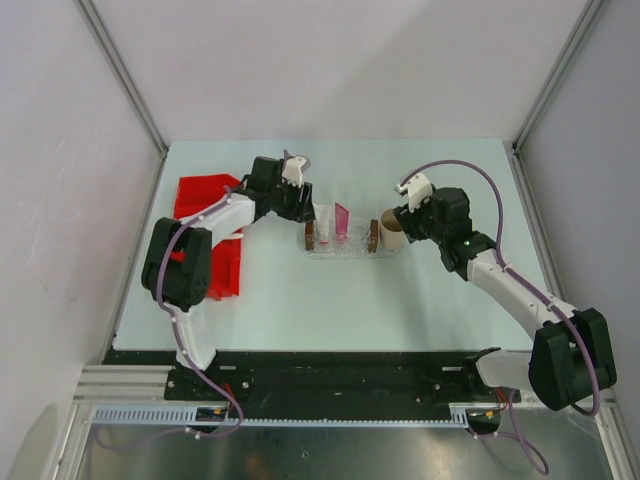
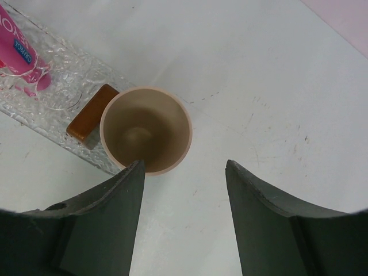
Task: Prepare toiletry sets of a toothbrush and toothpaste on the tray
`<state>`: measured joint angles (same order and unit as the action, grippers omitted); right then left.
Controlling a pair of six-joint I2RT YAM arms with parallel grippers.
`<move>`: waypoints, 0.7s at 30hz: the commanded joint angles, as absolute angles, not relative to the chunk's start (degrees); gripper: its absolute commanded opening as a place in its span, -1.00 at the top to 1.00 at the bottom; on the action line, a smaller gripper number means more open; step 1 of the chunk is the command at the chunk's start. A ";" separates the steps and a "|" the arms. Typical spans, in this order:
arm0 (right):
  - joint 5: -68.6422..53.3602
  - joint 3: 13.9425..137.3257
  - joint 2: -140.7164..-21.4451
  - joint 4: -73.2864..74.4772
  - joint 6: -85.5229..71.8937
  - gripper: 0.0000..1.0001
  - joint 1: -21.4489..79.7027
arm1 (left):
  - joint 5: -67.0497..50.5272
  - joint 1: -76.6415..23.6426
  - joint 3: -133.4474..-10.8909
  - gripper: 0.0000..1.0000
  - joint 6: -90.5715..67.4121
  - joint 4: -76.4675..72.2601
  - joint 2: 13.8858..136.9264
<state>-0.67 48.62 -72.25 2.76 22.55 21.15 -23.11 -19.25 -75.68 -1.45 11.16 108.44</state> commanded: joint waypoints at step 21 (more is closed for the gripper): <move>-1.49 48.69 -71.98 2.11 21.88 -0.25 20.83 | -22.15 -17.93 -73.74 -0.15 -2.11 13.36 105.64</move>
